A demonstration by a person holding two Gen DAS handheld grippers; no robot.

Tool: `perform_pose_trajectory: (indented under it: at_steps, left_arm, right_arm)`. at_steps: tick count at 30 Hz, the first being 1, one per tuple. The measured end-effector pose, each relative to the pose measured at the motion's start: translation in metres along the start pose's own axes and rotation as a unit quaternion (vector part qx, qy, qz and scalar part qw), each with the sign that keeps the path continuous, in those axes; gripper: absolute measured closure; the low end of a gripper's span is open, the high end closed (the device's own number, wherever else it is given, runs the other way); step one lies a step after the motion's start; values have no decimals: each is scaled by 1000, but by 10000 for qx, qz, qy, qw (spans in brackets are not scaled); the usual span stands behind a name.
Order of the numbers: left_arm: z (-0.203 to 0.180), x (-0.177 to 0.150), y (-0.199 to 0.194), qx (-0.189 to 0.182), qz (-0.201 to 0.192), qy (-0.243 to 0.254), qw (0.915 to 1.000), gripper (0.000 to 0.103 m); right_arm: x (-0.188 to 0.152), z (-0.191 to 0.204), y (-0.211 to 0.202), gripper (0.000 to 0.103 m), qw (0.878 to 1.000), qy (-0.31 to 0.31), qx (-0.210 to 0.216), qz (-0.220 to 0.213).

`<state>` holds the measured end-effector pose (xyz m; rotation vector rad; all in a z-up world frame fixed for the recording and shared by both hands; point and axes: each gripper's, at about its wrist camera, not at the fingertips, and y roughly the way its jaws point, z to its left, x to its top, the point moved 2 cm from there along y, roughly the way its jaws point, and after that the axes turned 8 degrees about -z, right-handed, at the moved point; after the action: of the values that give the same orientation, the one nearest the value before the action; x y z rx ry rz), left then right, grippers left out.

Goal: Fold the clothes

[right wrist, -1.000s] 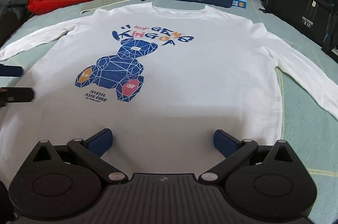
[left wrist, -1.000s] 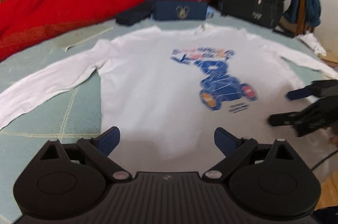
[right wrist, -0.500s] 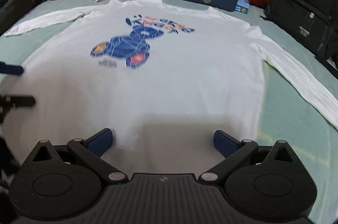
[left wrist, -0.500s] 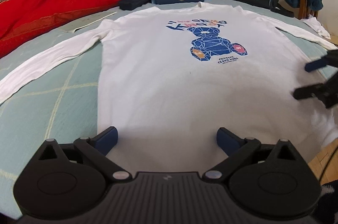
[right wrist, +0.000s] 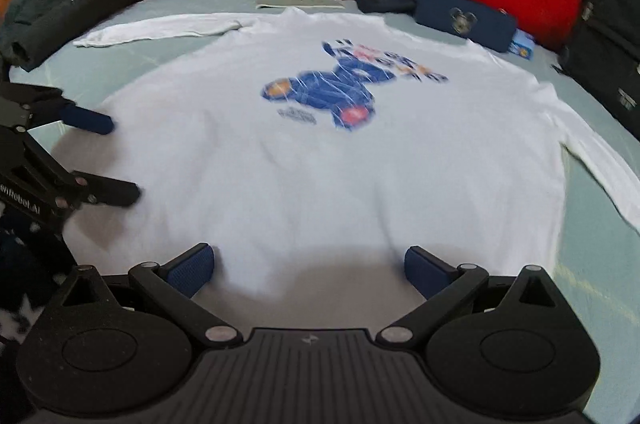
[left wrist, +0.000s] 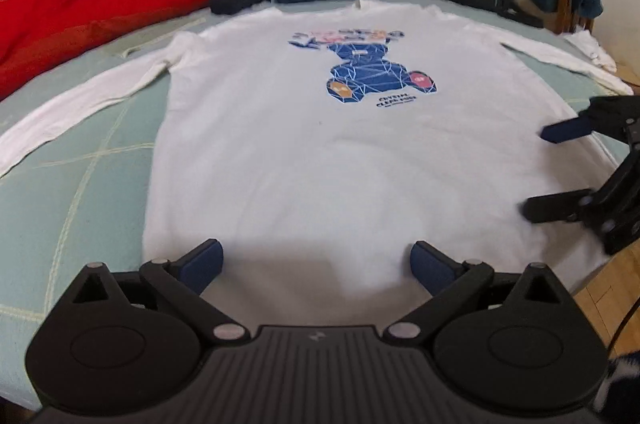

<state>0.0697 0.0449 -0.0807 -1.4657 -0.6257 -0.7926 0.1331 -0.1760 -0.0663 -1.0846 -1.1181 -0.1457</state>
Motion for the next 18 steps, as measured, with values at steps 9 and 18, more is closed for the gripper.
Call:
perform_pose_trajectory:
  at_steps: [9, 18]
  left_arm:
    - [0, 19, -11, 167, -12, 114, 9998, 3]
    - [-7, 11, 12, 97, 216, -71, 9997, 3]
  right_arm:
    - [-19, -16, -43, 0, 9988, 243, -416, -116]
    - [-19, -11, -25, 0, 9988, 436, -191, -97]
